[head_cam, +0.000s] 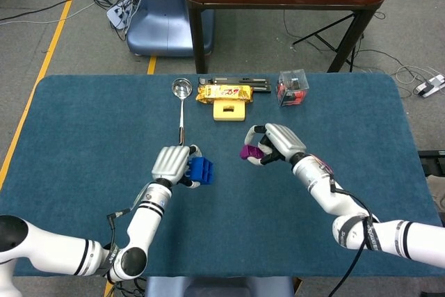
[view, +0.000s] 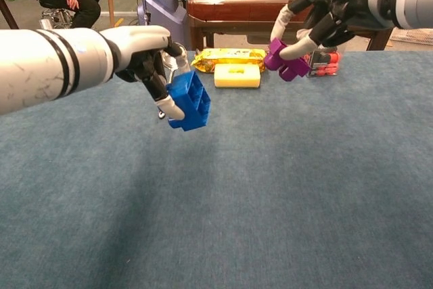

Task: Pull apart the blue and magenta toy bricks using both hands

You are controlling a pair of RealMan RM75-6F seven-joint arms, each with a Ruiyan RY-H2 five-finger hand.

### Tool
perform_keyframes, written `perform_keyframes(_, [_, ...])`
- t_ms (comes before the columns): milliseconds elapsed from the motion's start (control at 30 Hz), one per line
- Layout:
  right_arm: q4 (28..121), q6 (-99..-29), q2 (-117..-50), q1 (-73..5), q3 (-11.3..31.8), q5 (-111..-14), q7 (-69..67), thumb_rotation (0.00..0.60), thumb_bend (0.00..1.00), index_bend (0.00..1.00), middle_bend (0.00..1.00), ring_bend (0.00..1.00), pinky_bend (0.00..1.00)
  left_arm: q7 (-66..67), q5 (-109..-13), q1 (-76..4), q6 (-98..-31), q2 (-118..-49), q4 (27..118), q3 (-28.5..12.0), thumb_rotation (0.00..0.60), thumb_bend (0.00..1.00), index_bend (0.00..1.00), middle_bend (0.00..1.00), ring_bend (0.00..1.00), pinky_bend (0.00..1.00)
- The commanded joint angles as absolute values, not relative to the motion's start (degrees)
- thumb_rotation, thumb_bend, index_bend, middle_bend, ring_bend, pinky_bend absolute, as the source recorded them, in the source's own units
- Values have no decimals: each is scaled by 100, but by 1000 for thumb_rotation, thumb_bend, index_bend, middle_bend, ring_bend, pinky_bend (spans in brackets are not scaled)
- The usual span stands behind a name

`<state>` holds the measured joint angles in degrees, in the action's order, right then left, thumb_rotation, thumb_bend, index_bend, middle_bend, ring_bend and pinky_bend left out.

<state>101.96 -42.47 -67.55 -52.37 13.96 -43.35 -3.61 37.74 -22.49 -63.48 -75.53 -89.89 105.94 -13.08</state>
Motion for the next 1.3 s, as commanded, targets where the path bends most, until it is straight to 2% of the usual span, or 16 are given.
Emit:
perform_keyframes(33, [10005, -4324, -6904, -5339, 1112, -4281, 113, 600, 288, 703, 1000, 1000, 1000, 4036, -2642, -6253, -7683, -9250, 10284, -970, 600, 0, 635, 1000, 1000, 1000])
perform_keyframes(367, [9578, -4790, -7441, -5647, 512, -3818, 1634, 600, 279, 688, 1000, 1000, 1000, 4450, -3003, -6068, -7521, -9587, 9918, -655, 600, 0, 548, 1000, 1000, 1000])
perform_keyframes(433, [9546, -4839, -7499, -5682, 452, -3734, 1838, 600, 226, 599, 1000, 1000, 1000, 4526, -3064, -6028, -7506, -9625, 9872, -621, 600, 0, 481, 1000, 1000, 1000])
perform_keyframes(467, [9542, -4854, -7513, -5692, 434, -3703, 1906, 600, 167, 507, 1000, 1000, 1000, 4563, -3075, -6012, -7494, -9634, 9865, -609, 600, 0, 415, 1000, 1000, 1000])
perform_keyframes(600, [9591, -4899, -7498, -5699, 417, -3607, 2064, 600, 4, 219, 993, 993, 1000, 4864, -2959, -5981, -7484, -9604, 9940, -589, 600, 0, 44, 1000, 1000, 1000])
perform_keyframes(633, [9621, -4929, -7480, -5678, 428, -3613, 2065, 600, 0, 172, 986, 986, 1000, 4952, -2940, -5972, -7511, -9593, 9976, -589, 600, 0, 4, 1000, 1000, 1000])
perform_keyframes(733, [9707, -5019, -7419, -5592, 461, -3687, 2007, 600, 0, 83, 959, 958, 1000, 5125, -2946, -5930, -7584, -9533, 10090, -549, 600, 0, 0, 1000, 1000, 1000])
perform_keyframes(833, [9882, -5256, -7284, -5400, 483, -3957, 1898, 600, 0, 35, 911, 918, 1000, 5220, -3029, -5813, -7752, -9383, 10304, -497, 600, 0, 0, 990, 993, 1000])
perform_keyframes(933, [10115, -5566, -7069, -5149, 433, -4333, 1827, 600, 0, 28, 801, 848, 978, 5031, -3317, -5562, -8086, -9202, 10510, -454, 600, 0, 0, 919, 935, 1000])
perform_keyframes(1033, [10294, -5799, -6864, -4923, 357, -4681, 1763, 600, 0, 28, 671, 760, 916, 4732, -3681, -5291, -8354, -9020, 10637, -381, 600, 0, 0, 778, 802, 989])
perform_keyframes(1100, [10400, -5967, -6658, -4709, 249, -5038, 1695, 600, 0, 38, 538, 636, 839, 4426, -4040, -5018, -8630, -8846, 10669, -311, 600, 0, 0, 607, 665, 921])
perform_keyframes(1167, [10466, -6174, -6393, -4423, 63, -5576, 1558, 600, 0, 52, 452, 535, 775, 4065, -4541, -4679, -8973, -8585, 10628, -141, 600, 0, 0, 493, 559, 831])
perform_keyframes(1233, [10427, -6385, -6203, -4149, -91, -6079, 1376, 600, 0, 55, 382, 441, 683, 3806, -5008, -4394, -9221, -8373, 10505, 51, 600, 0, 0, 422, 488, 759])
perform_keyframes(1300, [10352, -6645, -6102, -3888, -198, -6447, 1215, 600, 0, 66, 353, 389, 624, 3599, -5362, -4164, -9393, -8184, 10387, 202, 600, 0, 0, 367, 440, 708])
